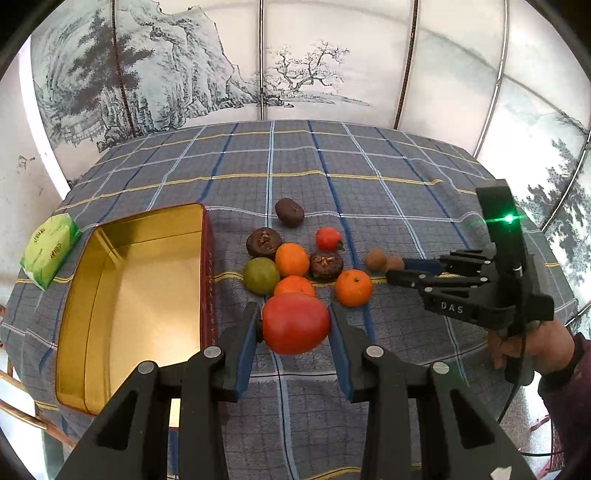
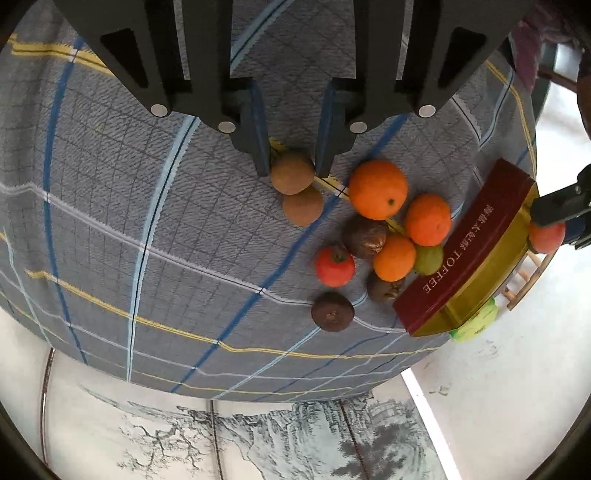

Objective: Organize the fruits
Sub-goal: 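Carry red tomato toward gold tin with left tool while right tool grasps two brown fruits, then lower red tomato into gold tin and open left tool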

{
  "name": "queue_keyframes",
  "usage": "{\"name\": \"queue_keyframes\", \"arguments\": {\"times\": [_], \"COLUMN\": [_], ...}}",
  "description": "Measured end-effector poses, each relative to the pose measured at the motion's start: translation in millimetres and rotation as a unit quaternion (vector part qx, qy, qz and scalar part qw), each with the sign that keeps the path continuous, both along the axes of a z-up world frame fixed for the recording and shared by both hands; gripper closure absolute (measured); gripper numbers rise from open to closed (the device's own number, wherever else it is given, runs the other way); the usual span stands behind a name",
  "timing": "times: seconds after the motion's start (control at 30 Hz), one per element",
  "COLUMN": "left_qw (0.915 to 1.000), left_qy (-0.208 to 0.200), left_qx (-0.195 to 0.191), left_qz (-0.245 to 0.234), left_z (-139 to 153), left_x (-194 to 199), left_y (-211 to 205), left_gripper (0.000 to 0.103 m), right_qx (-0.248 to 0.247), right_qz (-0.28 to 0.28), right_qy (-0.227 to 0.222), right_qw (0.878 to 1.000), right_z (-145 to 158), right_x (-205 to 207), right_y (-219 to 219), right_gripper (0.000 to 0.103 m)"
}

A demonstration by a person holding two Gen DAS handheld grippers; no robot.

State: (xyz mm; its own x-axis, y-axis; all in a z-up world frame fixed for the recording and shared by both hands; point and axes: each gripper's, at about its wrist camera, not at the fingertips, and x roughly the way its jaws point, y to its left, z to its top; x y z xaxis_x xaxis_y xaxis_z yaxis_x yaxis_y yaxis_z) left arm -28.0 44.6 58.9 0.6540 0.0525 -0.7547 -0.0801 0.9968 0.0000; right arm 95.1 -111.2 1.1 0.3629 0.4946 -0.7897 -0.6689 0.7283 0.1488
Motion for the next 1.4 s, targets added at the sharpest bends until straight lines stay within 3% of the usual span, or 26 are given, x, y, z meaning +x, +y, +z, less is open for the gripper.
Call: {"name": "queue_keyframes", "arguments": {"times": [0.17, 0.3, 0.47, 0.8, 1.17, 1.4], "left_qw": [1.0, 0.9998, 0.9995, 0.9961, 0.9875, 0.9848], "left_qy": [-0.006, -0.015, -0.015, 0.01, 0.063, 0.073], "left_qx": [0.0, -0.005, -0.003, 0.052, 0.099, 0.114], "left_qz": [0.003, 0.011, 0.029, 0.071, 0.105, 0.109], "left_z": [1, 2, 3, -6, -28, -31], "left_x": [-2, -2, 2, 23, 73, 91], "left_y": [5, 15, 33, 88, 158, 181], "left_gripper": [0.069, 0.069, 0.069, 0.069, 0.069, 0.065], "right_qx": [-0.024, -0.032, -0.028, -0.01, -0.03, -0.035], "right_qz": [0.015, 0.03, 0.034, -0.028, -0.032, -0.035], "right_qy": [-0.036, -0.034, -0.026, -0.05, -0.066, -0.071], "right_qw": [0.999, 0.998, 0.999, 0.998, 0.997, 0.996], "right_z": [4, -2, -2, -7, -7, -6], "right_x": [4, 13, 11, 3, -2, -2], "right_y": [10, 16, 15, -11, -7, -5], "right_gripper": [0.076, 0.072, 0.077, 0.077, 0.077, 0.077]}}
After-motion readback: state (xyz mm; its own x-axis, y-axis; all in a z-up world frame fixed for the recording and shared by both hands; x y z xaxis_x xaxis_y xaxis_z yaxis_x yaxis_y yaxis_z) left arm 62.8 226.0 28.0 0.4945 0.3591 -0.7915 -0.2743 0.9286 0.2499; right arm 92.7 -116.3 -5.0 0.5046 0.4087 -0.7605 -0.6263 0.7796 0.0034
